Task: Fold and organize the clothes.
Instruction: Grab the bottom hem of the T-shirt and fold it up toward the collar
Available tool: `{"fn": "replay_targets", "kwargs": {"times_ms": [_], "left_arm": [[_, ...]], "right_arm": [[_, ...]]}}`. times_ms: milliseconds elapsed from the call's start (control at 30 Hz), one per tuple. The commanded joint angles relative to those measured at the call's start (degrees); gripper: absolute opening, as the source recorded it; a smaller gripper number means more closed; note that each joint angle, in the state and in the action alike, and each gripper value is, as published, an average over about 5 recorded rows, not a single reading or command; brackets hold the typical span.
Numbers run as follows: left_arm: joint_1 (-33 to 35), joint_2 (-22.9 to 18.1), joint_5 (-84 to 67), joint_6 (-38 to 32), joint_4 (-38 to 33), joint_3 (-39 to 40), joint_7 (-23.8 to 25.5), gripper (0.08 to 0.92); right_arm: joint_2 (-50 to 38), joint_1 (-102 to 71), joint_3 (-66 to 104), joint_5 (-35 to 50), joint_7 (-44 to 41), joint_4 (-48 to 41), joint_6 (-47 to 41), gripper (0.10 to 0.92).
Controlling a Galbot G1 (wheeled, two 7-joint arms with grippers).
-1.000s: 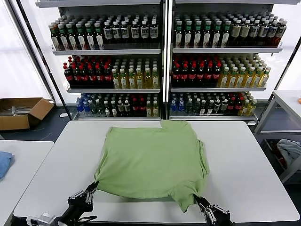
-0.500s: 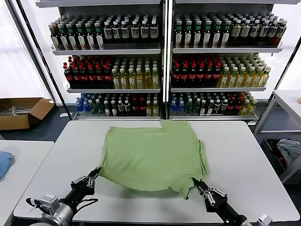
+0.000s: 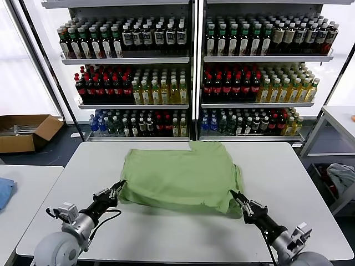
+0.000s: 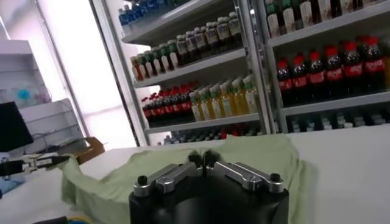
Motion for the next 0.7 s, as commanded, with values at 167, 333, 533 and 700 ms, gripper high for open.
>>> {"fn": "replay_targets", "kwargs": {"times_ms": [167, 333, 533, 700], "left_arm": [[-10.7, -1.0, -1.1, 0.8, 14.5, 4.6, 0.3, 0.084], [-9.7, -1.4, -0.1, 1.6, 14.4, 3.9, 0.5, 0.084], [-7.6, -1.4, 0.3, 2.5, 12.1, 1.5, 0.0, 0.136], [-4.5, -1.1, 0.8, 3.0, 8.7, -0.5, -1.0, 0.277]], "right_arm": [[0.7, 14.1, -8.2, -2.3, 3.7, -9.9, -1.7, 0.109], [1.5, 15.5, -9.8, -3.6, 5.0, -11.0, -2.1, 0.2], [1.1, 14.3, -8.6, -4.6, 6.4, -10.0, -2.7, 0.373], [0.3, 9.6, -4.4, -7.0, 11.1, -4.2, -8.7, 0.511]]}}
